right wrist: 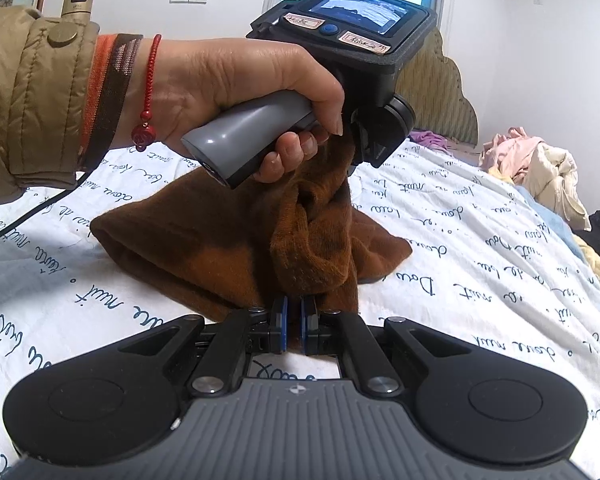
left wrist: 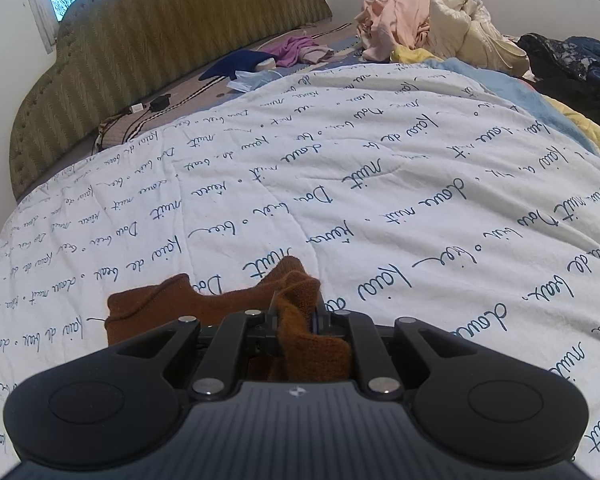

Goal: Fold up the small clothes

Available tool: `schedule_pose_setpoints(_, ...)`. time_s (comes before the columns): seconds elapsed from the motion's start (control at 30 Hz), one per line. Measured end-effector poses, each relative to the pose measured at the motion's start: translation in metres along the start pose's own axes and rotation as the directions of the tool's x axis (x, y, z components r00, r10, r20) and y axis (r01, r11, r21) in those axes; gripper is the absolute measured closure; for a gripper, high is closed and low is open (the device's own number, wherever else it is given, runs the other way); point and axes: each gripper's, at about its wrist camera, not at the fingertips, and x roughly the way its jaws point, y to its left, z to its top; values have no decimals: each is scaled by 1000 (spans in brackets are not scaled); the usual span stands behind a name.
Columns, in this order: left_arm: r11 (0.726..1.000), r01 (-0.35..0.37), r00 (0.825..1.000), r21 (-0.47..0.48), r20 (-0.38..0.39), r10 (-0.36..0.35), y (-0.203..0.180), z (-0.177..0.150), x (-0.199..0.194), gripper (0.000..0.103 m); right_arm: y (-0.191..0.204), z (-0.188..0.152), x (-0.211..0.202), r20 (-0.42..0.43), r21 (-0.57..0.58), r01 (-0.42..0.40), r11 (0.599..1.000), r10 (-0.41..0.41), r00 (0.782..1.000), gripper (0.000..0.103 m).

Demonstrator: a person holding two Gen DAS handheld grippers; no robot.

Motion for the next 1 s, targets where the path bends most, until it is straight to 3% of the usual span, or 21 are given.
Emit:
schedule_pose_setpoints(0.5,999,30,1000,26,7,-30,-19,-3,-4,91,-6,-6,-7,-39,47,-16,999,18,999,100)
schedule_pose_setpoints(0.77,998,55,998,39,-9,-55,-26,-4,0,90,-22,-12,-4,-88,126,-40,991,51,995,101)
schedule_pose_setpoints(0.83,996,77,997,44,-12,-77,-28,-3,-4,88,-23,-12,-4,-95,130,-47,990,59,994,97)
schedule_pose_setpoints(0.9,996,68,998,51,-13,-67,-33,-1,-7,85,-24,-12,-5,-93,134,-41,990,54,994,78)
schedule_pose_setpoints(0.97,996,67,998,57,1,-67,-35,0,-12,68,-24,-12,-8,-84,127,-28,992,39,996,62)
schedule_pose_setpoints(1.0,996,69,998,56,11,-70,-35,2,-16,60,-25,-11,-9,-79,121,-21,992,30,996,60)
